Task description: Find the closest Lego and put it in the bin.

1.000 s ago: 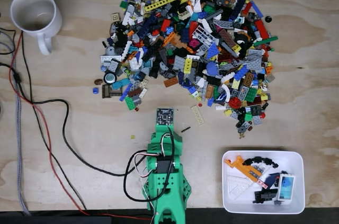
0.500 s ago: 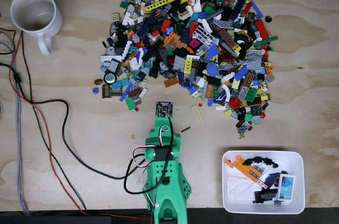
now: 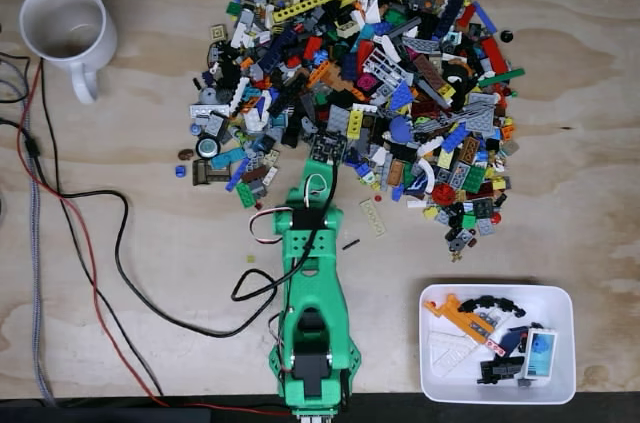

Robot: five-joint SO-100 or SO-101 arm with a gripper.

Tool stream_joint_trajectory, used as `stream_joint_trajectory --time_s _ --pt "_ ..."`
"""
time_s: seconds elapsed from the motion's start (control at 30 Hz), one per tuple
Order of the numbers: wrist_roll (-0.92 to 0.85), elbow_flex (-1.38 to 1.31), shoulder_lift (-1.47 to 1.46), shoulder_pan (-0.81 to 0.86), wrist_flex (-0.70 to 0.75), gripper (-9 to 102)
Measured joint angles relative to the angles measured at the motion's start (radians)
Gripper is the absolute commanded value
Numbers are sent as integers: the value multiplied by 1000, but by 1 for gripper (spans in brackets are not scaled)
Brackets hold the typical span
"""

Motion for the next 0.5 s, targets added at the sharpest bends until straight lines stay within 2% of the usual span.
stream_joint_trajectory --time_s 0.5 --pt "-37 -28 -166 97 -94 10"
